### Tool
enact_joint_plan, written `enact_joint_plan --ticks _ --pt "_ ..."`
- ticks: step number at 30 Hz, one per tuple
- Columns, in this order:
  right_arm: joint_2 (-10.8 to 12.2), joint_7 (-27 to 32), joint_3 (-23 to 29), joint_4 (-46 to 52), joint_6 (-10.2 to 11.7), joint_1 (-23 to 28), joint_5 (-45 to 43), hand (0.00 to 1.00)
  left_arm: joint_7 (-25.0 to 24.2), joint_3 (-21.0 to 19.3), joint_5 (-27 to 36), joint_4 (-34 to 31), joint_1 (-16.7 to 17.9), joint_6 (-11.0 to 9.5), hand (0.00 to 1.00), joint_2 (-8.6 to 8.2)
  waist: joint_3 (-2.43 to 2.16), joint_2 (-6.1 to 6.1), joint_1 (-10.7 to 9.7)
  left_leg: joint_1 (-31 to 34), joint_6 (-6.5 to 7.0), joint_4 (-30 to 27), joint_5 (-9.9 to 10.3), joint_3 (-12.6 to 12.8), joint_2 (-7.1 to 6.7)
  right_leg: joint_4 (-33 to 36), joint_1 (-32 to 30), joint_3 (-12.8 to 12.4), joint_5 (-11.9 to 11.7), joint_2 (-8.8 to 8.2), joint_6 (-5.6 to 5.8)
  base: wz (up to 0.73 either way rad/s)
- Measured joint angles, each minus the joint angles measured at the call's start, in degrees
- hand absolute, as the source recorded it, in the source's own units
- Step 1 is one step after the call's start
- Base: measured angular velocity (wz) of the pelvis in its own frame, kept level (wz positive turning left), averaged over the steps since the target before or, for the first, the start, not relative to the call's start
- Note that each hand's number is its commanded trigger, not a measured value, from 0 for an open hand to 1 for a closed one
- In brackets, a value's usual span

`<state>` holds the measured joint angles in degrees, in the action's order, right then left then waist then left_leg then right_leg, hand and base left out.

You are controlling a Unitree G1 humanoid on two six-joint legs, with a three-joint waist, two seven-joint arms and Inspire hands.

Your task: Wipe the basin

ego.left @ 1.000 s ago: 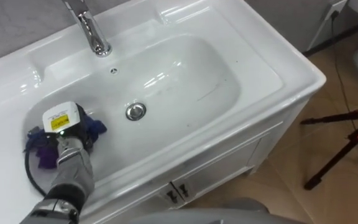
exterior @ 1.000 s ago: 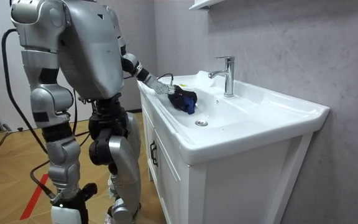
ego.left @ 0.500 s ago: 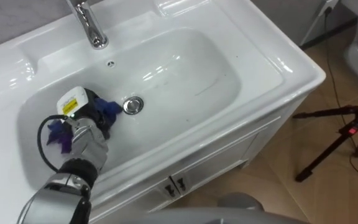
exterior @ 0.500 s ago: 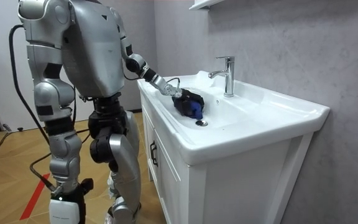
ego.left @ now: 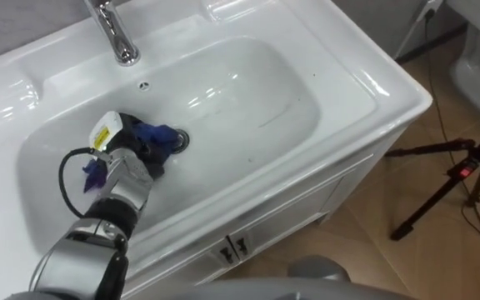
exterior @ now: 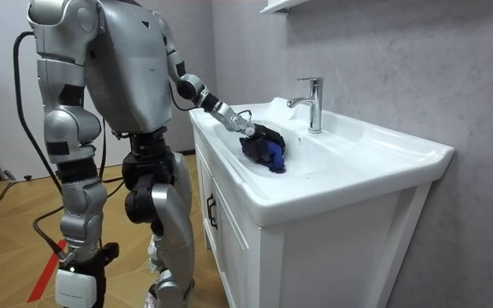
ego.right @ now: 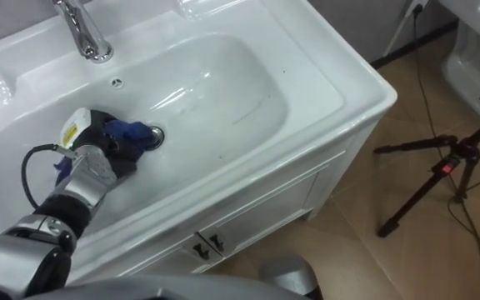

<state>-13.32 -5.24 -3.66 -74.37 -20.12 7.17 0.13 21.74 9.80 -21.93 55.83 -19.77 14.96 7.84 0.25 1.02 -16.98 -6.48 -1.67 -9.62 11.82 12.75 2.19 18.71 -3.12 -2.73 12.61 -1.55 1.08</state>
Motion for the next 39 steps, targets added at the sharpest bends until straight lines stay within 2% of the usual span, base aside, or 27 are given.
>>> enact_joint_plan --ticks 3,6,11,14,19,22,26,29,34,39 --pt "-0.15 -0.87 -0.01 0.5 0.03 -0.62 0.02 0.0 -1.61 0.21 0.69 0.01 -0.8 -0.08 1.0 0.02 -0.01 -0.02 -0.35 0.34 0.07 -0.02 -0.04 1.14 0.05 0.33 -0.57 -0.1 0.11 -0.09 0.07 -0.01" --pt "-0.2 -1.12 -0.17 0.59 0.24 -0.91 -0.05 0.0 -3.43 1.83 3.82 1.65 -3.56 -0.74 1.0 0.25 0.1 -0.26 -0.53 1.54 0.2 -0.33 -0.12 1.28 -0.08 1.05 -2.02 -0.22 0.12 -0.22 0.1 0.01" --pt "-0.18 -1.16 -0.9 1.22 1.64 -1.29 -0.16 0.0 -4.8 5.1 13.26 4.81 -7.58 -1.26 1.0 0.23 0.2 -0.29 -1.23 2.37 0.24 -1.23 -0.15 1.65 0.1 0.87 -2.2 0.03 0.04 -0.25 0.01 0.03" --pt "-0.11 -1.15 -2.17 1.33 1.85 -1.71 0.06 0.0 -5.01 7.61 18.18 4.8 -9.03 -1.38 1.0 -0.32 0.18 -0.23 -1.56 2.89 0.25 -1.31 -0.15 2.15 0.1 0.98 -2.77 0.0 0.02 -0.28 0.01 0.0" --pt "-0.06 -1.17 -2.66 0.88 1.77 -1.42 0.46 0.0 -6.71 8.84 24.04 4.05 -9.89 -1.65 1.0 -0.28 0.25 0.35 -2.01 3.07 0.25 -1.39 -0.14 2.46 0.08 0.92 -2.88 -0.07 0.02 -0.36 0.01 0.0" --pt "-0.02 -1.15 -2.69 0.94 1.95 -1.62 0.48 0.0 -8.66 10.38 24.4 3.36 -10.45 -1.7 1.0 -0.89 0.2 0.54 -3.39 3.14 0.26 -1.8 -0.12 2.47 0.08 1.06 -2.78 -0.19 0.01 -0.4 0.01 -0.02" --pt "-0.03 -1.17 -3.07 0.78 2.09 -1.55 0.48 0.0 -11.36 11.44 25.27 3.15 -12.45 -2.38 1.0 -2.83 0.5 0.99 -4.22 3.13 0.26 -1.79 -0.12 2.71 0.12 1.22 -2.56 -0.38 -0.03 -0.34 -0.05 -0.03" --pt "-0.06 -1.16 -3.08 0.65 3.3 -1.55 0.57 0.0 -13.22 14.0 27.21 2.34 -13.91 -2.44 1.0 -3.11 0.75 1.24 -4.89 3.21 0.26 -1.77 -0.12 2.81 0.15 1.07 -2.56 -0.31 -0.08 -0.35 0.0 0.0" --pt "-0.09 -1.18 -3.51 0.06 5.09 -1.69 0.67 0.0 -15.91 15.17 28.1 1.55 -15.06 -3.74 1.0 -3.53 1.31 1.94 -4.88 3.21 0.27 -1.81 -0.12 2.88 0.14 1.03 -2.89 -0.29 -0.11 -0.37 0.02 0.0" --pt "-0.17 -1.15 -4.1 -1.93 6.47 -2.73 0.95 0.0 -18.14 15.18 28.09 -0.57 -15.07 -4.04 1.0 -3.56 1.32 2.12 -4.85 3.27 0.27 -1.77 -0.12 2.86 0.14 0.93 -2.92 -0.26 -0.08 -0.37 0.02 0.0"
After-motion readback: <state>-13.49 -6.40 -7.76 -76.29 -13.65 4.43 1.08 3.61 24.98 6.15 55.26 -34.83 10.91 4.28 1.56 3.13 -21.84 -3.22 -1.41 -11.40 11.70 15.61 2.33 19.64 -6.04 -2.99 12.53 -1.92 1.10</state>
